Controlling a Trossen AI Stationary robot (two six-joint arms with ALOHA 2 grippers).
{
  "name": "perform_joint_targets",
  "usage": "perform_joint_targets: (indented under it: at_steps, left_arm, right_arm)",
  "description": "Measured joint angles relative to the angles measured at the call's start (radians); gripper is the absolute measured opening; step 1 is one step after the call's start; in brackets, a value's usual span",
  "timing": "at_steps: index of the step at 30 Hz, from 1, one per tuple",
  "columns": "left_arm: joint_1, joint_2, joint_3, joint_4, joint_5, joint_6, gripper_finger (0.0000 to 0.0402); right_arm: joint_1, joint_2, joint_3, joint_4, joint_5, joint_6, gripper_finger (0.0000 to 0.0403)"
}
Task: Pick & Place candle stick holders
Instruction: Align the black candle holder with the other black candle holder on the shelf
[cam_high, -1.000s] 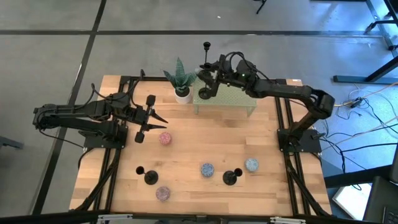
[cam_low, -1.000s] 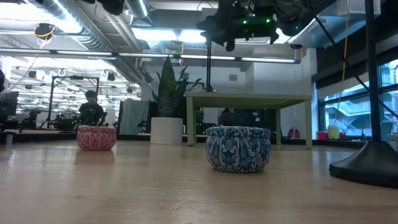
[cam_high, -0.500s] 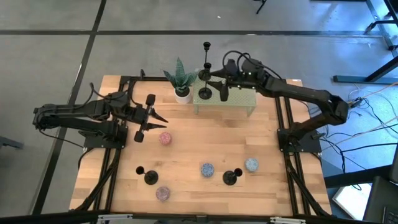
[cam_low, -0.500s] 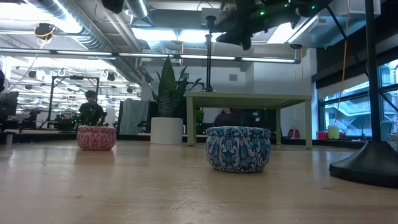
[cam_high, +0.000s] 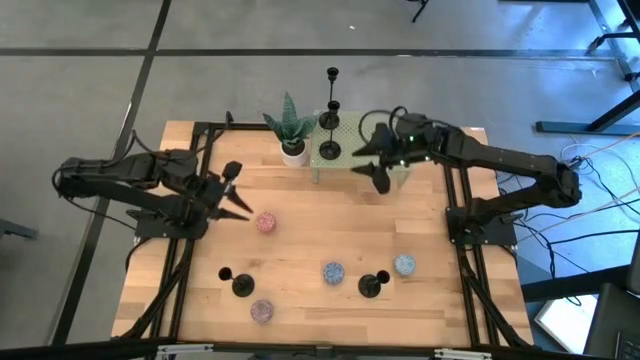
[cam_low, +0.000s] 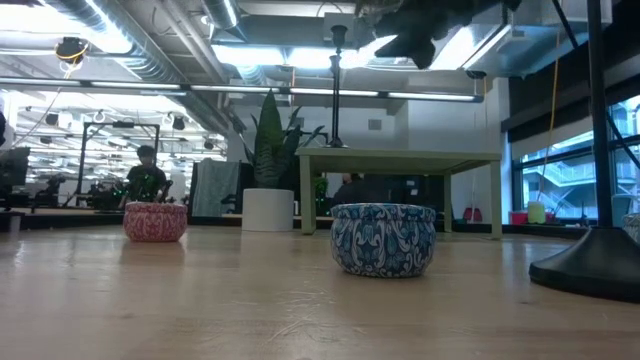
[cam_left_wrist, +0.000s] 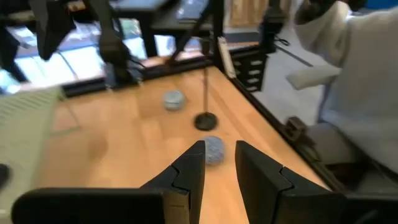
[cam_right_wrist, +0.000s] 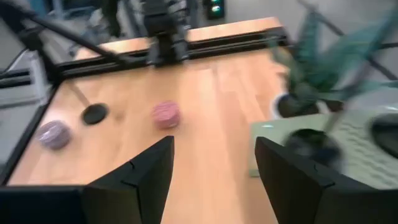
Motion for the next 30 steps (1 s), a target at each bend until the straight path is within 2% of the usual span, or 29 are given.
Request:
perform_joint_targets:
  at_steps: [4, 11, 17, 20, 26, 30]
  left_arm:
    - [-0.054, -0.001, 0.004, -0.051, 0.000, -0.045, 0.0090]
    - [-0.099, 0.016, 0.004, -0.130, -0.010, -0.103, 0.0133]
    - [-0.101, 0.044, 0.004, -0.156, -0.010, 0.005, 0.0145]
    - [-0.096, 0.077, 0.004, -0.157, -0.007, -0.070, 0.0145]
    - [-0.140, 0.098, 0.004, -0.165, 0.115, -0.116, 0.0146]
    - [-0.178, 0.050, 0.004, -0.242, 0.129, -0.127, 0.0146]
  right_arm:
    - [0.069, 0.000, 0.000, 0.012, 0.000, -0.003, 0.0230]
    - [0.168, 0.000, 0.000, 0.065, 0.000, -0.002, 0.0230]
    - [0.215, 0.000, 0.000, 0.103, 0.000, -0.002, 0.0230]
    - [0.230, 0.005, 0.000, 0.136, 0.000, -0.001, 0.0230]
    - [0.245, 0.011, 0.000, 0.152, 0.000, 0.000, 0.0230]
    - [0.248, 0.011, 0.000, 0.150, 0.000, 0.000, 0.0230]
